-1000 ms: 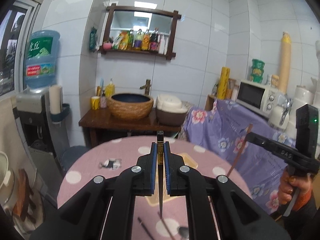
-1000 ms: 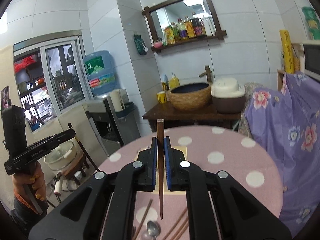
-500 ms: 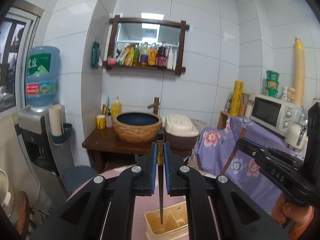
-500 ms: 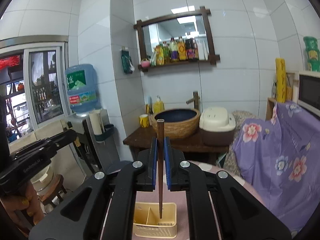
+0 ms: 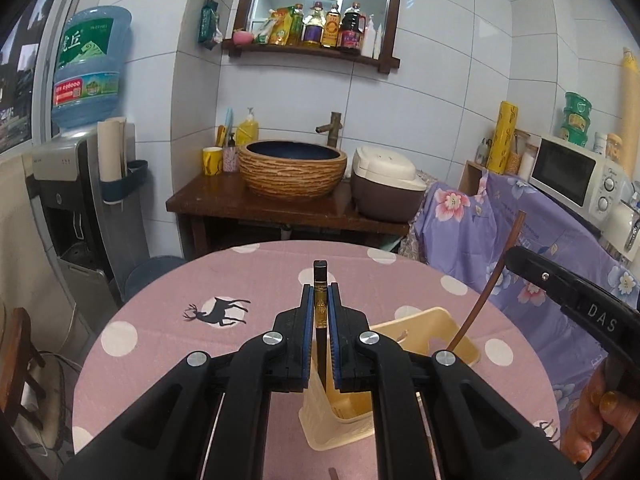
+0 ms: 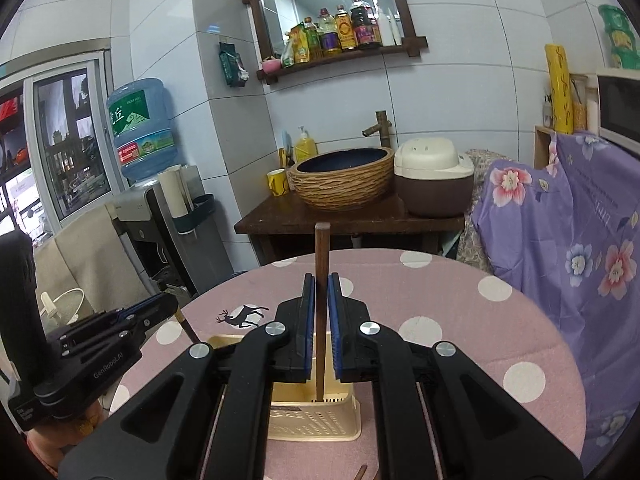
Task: Organize utensils
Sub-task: 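Carry both chopsticks over the beige holder and drop them in, then lower right tool onto the clear plastic spoon handle and close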
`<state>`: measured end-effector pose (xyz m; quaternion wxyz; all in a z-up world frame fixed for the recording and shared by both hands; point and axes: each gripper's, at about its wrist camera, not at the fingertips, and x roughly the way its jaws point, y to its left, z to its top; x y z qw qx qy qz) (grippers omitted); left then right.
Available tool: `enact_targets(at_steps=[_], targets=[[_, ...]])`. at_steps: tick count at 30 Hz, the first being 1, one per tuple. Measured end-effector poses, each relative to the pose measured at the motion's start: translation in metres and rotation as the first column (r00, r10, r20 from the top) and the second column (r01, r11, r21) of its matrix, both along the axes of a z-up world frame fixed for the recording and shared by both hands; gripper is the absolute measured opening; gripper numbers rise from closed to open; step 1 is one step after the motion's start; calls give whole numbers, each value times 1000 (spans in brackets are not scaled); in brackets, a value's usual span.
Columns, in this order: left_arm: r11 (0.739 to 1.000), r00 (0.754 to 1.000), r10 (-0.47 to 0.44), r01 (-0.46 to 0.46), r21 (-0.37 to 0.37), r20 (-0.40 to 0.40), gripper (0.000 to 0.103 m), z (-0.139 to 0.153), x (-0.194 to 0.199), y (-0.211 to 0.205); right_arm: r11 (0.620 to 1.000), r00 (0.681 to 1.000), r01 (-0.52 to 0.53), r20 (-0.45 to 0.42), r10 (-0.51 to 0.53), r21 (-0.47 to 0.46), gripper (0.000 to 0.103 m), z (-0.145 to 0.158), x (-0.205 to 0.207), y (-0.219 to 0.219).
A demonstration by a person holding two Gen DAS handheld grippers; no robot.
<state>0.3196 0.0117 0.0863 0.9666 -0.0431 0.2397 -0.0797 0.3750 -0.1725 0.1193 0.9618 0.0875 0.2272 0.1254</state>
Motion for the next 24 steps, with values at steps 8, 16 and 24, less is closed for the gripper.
enact_targets(at_steps=[8, 16, 24], targets=[[999, 999, -28, 27, 20, 22, 34, 1, -13, -4, 1000, 999, 11, 41, -10, -17, 31, -5, -18, -2], [999, 998, -46, 47, -19, 39, 78, -17, -67, 4, 995, 992, -8, 121, 21, -103, 71, -18, -80, 5], [1000, 1000, 13, -13, 17, -5, 86, -65, -114, 19, 991, 993, -13, 113, 29, -137, 94, -62, -137, 2]])
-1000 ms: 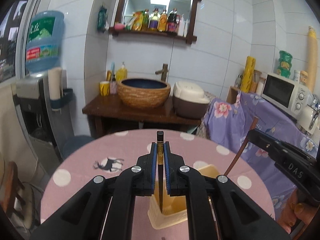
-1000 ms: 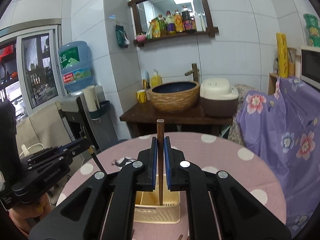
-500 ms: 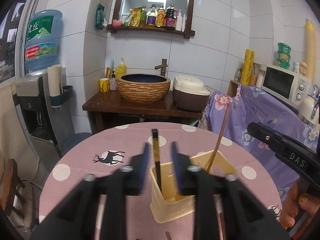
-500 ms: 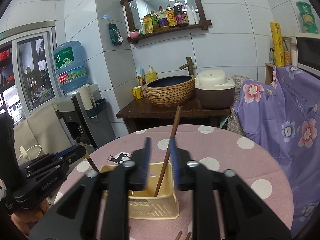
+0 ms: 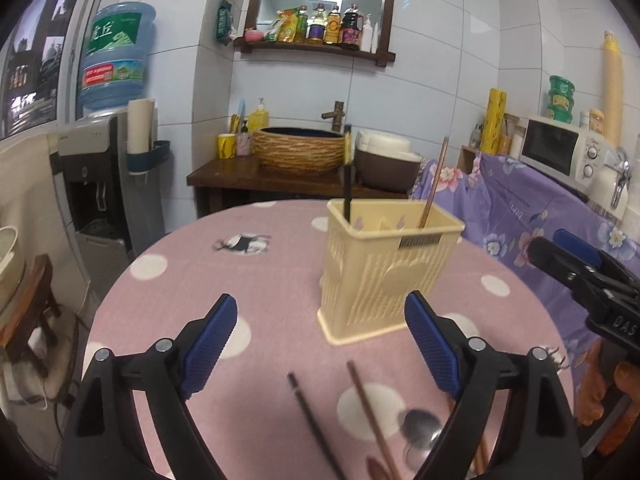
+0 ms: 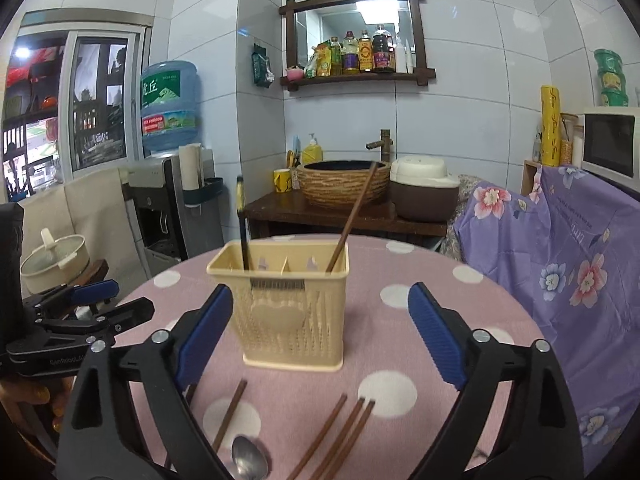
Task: Organize utensils
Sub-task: 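Lower right tool onto the clear plastic spoon handle and close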
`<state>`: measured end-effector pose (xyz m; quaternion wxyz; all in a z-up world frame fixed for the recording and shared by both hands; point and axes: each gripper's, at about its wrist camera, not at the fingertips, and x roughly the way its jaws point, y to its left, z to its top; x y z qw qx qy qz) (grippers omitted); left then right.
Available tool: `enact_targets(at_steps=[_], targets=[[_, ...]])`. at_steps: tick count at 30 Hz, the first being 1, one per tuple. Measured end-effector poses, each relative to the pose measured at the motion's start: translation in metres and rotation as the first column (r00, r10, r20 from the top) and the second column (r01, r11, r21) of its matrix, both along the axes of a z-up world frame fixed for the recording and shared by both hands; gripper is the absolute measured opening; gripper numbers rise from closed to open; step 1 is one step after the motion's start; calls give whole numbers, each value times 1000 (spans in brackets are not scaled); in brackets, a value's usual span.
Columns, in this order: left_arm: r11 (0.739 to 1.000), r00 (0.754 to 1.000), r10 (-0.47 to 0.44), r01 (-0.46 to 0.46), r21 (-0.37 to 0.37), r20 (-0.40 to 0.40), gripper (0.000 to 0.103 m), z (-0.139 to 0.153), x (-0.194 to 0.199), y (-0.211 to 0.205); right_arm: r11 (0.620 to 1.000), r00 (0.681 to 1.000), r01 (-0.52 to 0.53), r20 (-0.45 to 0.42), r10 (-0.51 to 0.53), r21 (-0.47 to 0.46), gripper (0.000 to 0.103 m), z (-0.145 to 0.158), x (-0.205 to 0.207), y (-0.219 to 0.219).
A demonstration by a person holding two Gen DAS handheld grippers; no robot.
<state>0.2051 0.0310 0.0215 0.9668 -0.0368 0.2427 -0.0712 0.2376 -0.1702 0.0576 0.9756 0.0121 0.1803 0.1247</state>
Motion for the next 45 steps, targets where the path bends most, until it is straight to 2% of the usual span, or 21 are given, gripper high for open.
enact_targets(at_steps=[6, 12, 16, 20, 22, 26, 29, 32, 34, 37, 41, 45], targets=[[998, 996, 63, -63, 13, -68, 87, -27, -17, 16, 1000, 997, 26, -77, -26, -9, 97, -35, -17, -5], [995, 981, 104, -101, 26, -166, 87, -57, -26, 32, 1000, 988, 27, -152, -28, -8, 97, -66, -31, -9], [994, 972, 105, -99, 41, -210, 77, -71, -32, 34, 1000, 978, 9, -208, -11, -10, 96, -83, -32, -7], [995, 967, 95, -90, 34, -236, 61, -79, -36, 33, 996, 969, -72, -242, 59, -46, 86, -91, -35, 10], [996, 966, 84, -81, 23, -244, 56, -82, -38, 32, 993, 964, -104, -253, 86, -58, 81, -94, -40, 19], [997, 965, 79, -75, 27, -250, 49, -85, -41, 29, 986, 938, -164, -313, 150, -19, 73, -104, -48, 32], [997, 962, 80, -78, 21, -263, 41, -88, -41, 31, 981, 912, -194, -366, 183, 4, 61, -116, -53, 41], [997, 961, 73, -70, 20, -268, 33, -89, -44, 30, 983, 915, -181, -371, 159, -24, 55, -122, -56, 43], [998, 961, 63, -59, 23, -269, 30, -90, -46, 27, 986, 916, -165, -376, 140, -34, 50, -123, -55, 40], [999, 961, 50, -45, 25, -273, 25, -92, -49, 23, 986, 905, -165, -397, 153, 5, 41, -124, -53, 36], [999, 959, 52, -48, 20, -280, 24, -94, -49, 23, 977, 868, -197, -449, 213, 82, 40, -125, -55, 42], [998, 961, 58, -54, 23, -271, 24, -91, -49, 23, 980, 836, -168, -511, 199, 107, 40, -134, -55, 50]])
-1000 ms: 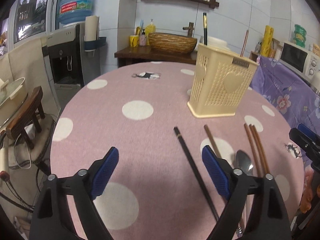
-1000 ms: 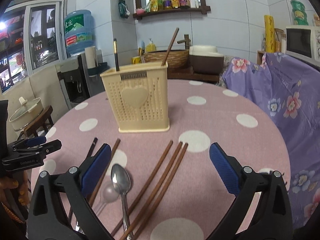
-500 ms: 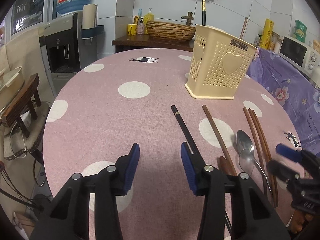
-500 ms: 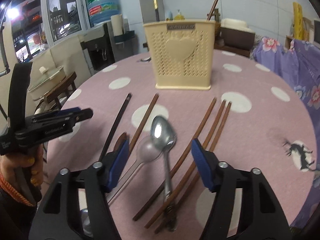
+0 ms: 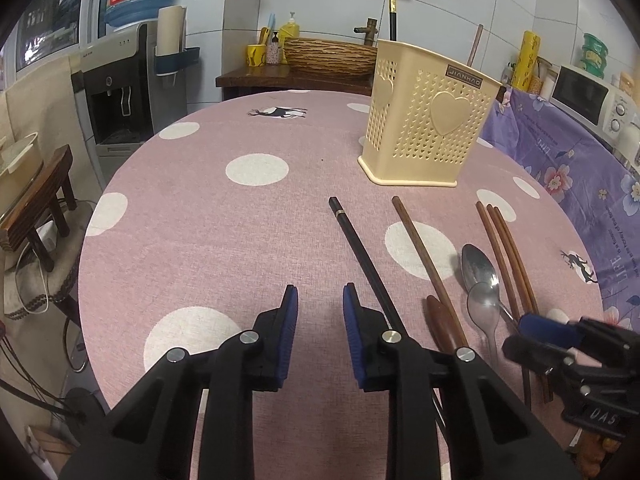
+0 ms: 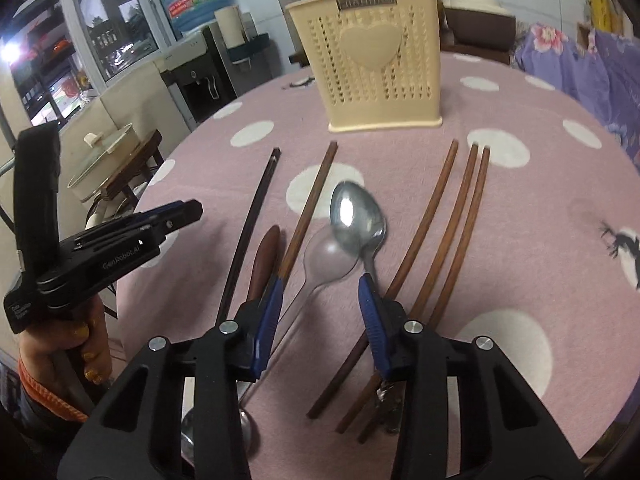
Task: Organize utensils
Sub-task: 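Lower right tool onto the clear plastic spoon handle and close, then lift the clear spoon with right tool while left tool approaches a black chopstick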
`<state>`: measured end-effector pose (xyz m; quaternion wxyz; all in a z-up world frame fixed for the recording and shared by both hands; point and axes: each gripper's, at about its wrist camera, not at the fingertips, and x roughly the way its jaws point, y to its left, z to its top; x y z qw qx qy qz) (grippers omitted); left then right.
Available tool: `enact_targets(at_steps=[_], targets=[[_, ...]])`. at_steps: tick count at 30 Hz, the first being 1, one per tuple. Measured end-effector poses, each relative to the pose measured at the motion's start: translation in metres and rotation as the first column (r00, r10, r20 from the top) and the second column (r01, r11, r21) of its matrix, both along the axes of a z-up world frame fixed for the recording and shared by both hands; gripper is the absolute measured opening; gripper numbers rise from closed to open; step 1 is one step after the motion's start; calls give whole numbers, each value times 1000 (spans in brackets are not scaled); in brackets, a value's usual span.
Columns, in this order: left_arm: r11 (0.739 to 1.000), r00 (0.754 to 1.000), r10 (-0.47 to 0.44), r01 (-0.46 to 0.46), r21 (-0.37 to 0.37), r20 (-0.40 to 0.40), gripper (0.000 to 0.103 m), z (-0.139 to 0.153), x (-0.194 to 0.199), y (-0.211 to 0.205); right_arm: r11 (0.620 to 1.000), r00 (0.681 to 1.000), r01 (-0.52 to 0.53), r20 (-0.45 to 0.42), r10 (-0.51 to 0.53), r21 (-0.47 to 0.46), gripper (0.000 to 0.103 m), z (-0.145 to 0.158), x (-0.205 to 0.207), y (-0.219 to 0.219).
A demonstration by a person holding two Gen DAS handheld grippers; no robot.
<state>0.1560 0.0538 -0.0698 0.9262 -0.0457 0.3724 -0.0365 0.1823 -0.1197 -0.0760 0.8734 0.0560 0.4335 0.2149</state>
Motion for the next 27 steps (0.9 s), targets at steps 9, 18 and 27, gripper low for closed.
enact_targets(at_steps=[9, 18, 27], targets=[[1000, 1000, 8, -8, -10, -2, 24, -2, 0, 5, 995, 999, 34, -38, -37, -89, 25, -5, -6, 22], [1000, 1000, 2, -2, -20, -4, 24, -3, -1, 7, 993, 995, 79, -48, -84, -91, 11, -7, 5, 30], [1000, 1000, -5, 4, -24, -10, 24, -3, -1, 3, 993, 996, 90, -34, -88, 78, 4, 10, 6, 0]])
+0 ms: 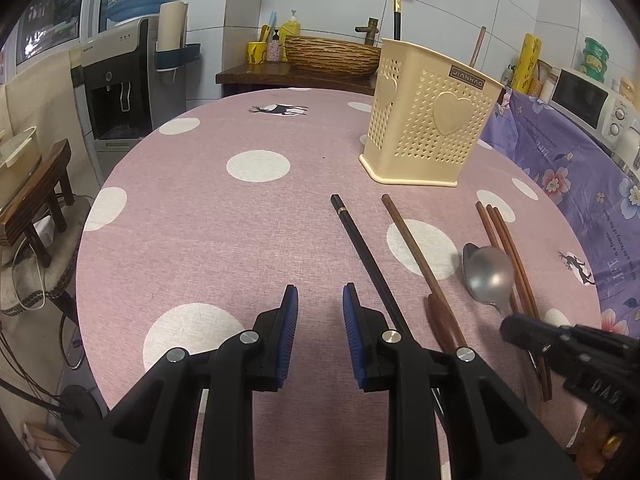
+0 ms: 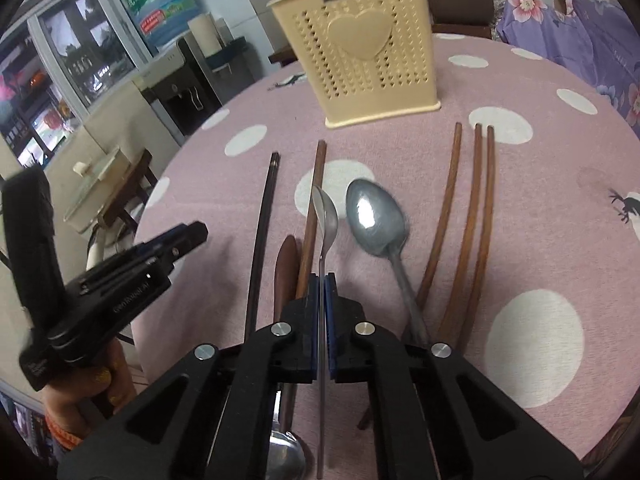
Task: Organize utensils
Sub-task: 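Lift the clear spoon with right tool while left tool approaches a black chopstick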
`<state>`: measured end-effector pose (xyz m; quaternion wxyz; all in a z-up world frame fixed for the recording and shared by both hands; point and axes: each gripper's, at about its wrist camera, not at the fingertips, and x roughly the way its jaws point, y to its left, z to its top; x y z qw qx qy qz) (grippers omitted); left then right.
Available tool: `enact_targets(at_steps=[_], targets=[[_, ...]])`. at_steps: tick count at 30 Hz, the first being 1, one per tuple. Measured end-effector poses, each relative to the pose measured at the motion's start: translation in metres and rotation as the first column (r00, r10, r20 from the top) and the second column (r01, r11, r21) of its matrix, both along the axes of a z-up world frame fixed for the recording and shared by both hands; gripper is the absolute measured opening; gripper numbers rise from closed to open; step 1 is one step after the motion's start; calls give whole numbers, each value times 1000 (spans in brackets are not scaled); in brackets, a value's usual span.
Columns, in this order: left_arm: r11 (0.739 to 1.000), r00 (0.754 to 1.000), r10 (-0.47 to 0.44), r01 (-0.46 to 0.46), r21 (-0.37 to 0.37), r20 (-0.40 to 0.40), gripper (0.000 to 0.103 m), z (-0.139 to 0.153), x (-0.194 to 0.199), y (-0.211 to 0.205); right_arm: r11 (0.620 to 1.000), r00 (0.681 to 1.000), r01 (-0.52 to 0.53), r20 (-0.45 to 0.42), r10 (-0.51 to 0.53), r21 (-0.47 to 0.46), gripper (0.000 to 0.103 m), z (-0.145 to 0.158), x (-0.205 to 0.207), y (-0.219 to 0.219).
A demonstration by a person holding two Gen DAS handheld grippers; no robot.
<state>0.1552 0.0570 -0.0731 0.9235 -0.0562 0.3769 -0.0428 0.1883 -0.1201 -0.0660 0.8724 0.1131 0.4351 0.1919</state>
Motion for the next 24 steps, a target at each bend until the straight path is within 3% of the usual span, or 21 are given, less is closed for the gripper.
enact_targets(at_steps=[3, 7, 11, 18, 23, 24], targets=[[1000, 1000, -7, 7, 1, -3, 24, 0, 1, -3, 996, 1000, 22, 21, -24, 88, 4, 12, 2, -27], [1000, 1000, -19, 19, 8, -3, 24, 1, 2, -6, 987, 986, 149, 63, -154, 67, 4, 23, 9, -79], [1000, 1000, -25, 25, 0, -12, 24, 0, 7, -8, 976, 975, 214, 56, -217, 40, 4, 10, 21, -116], [999, 999, -46, 46, 5, -27, 24, -2, 11, -18, 975, 978, 209, 5, -210, 74, 4, -18, 34, -126], [999, 999, -37, 37, 4, -35, 24, -4, 12, -16, 971, 971, 237, 11, -237, 4, 6, -27, 36, -128], [999, 999, -34, 35, 2, -36, 24, -4, 12, -15, 971, 971, 240, 8, -240, 1, 11, -27, 36, -129]])
